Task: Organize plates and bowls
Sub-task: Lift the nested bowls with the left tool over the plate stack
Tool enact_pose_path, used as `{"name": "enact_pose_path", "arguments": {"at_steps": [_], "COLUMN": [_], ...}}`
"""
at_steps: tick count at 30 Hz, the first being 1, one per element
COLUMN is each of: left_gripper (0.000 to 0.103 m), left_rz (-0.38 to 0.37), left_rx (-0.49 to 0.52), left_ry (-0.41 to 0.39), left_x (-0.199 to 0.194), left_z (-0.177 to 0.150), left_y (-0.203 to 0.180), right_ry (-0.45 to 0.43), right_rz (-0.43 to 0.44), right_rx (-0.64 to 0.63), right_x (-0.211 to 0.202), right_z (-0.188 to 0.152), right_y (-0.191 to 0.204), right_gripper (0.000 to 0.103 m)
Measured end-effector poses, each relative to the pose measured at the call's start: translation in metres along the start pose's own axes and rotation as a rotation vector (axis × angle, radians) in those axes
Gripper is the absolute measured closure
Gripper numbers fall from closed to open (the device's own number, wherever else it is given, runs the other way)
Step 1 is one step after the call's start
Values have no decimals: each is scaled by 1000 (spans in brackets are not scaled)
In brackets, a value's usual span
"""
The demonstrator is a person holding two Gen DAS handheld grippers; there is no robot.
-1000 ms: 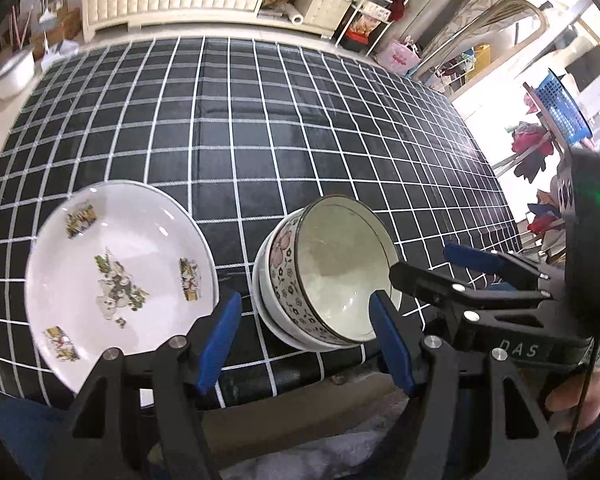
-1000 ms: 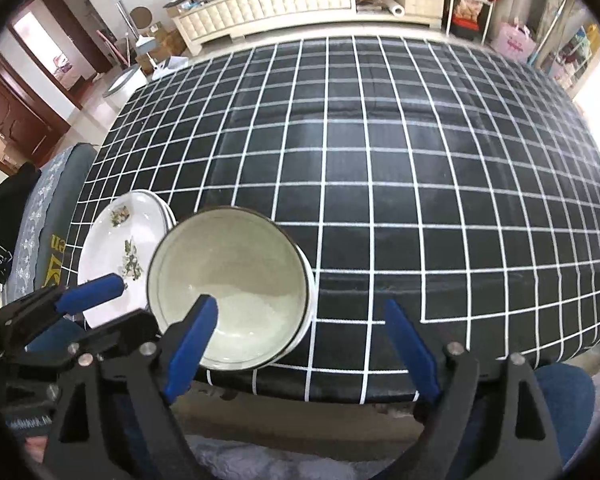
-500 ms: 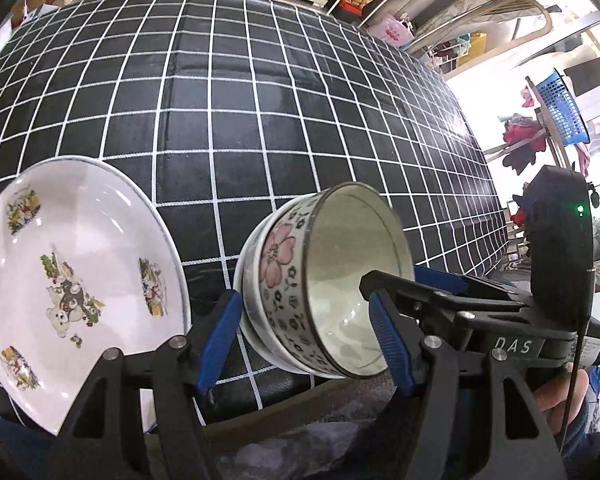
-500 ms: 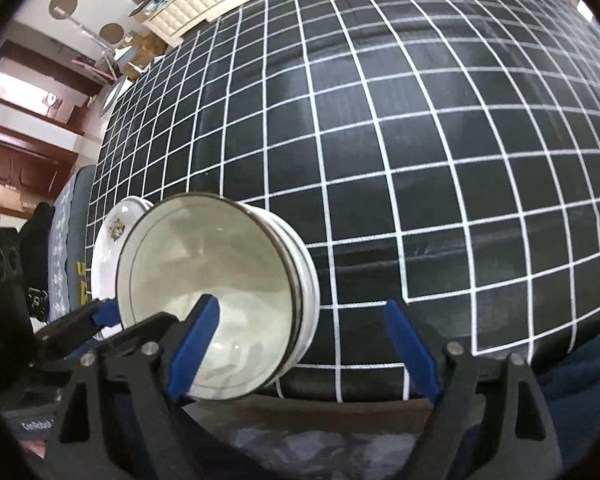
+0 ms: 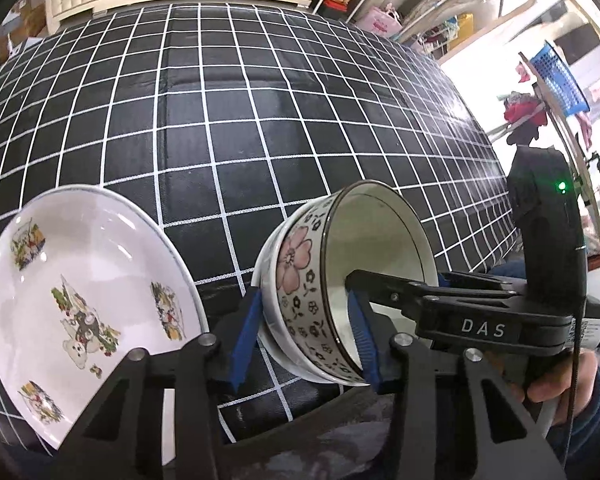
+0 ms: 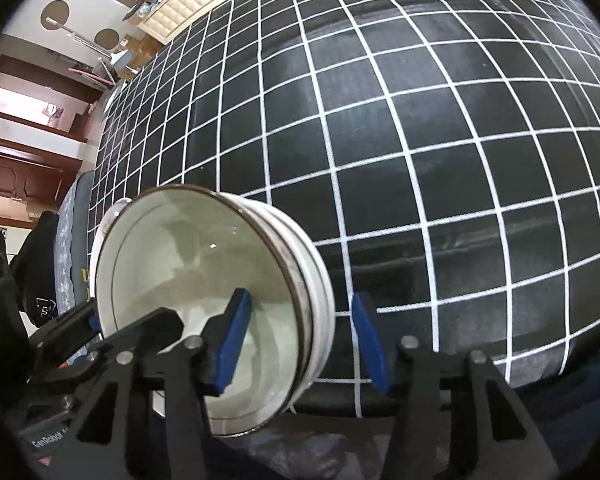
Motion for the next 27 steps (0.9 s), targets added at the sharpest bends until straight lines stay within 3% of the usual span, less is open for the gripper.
{"name": "enact_pose_path", "arguments": {"at_steps": [6, 12, 18, 23, 27], "left_gripper": [59, 55, 58, 58, 57], "left_rz": [132, 77, 41, 52, 89], "left_rx": [92, 12, -17, -20, -10], "left_ry": [40, 76, 105, 101, 95], "left_x": [7, 20, 30, 29, 33], "left_z": [-3, -7, -18, -23, -23], "left_y": [1, 8, 8, 2, -6], "right_ry": [-18, -17, 22, 60, 52], "right_rz": [-43, -45, 23, 81, 73], "right_rx": [-20, -24, 35, 58, 52], "right_x": [-8, -9, 0, 2, 1], "right_z": [1, 2, 1, -8, -12], "right_y": [-9, -10, -5, -3, -3], "right_gripper": [46, 46, 46, 49, 49]}}
Point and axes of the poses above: each gripper's, at about its wrist camera, not at the fingertips, and x roughly the way its jaws point, y to its left, z to its top, the point moved 10 cm from there along x, roughly the way its jaws point, and after that the axes turned 4 degrees about -y, right-handed, at the moved point
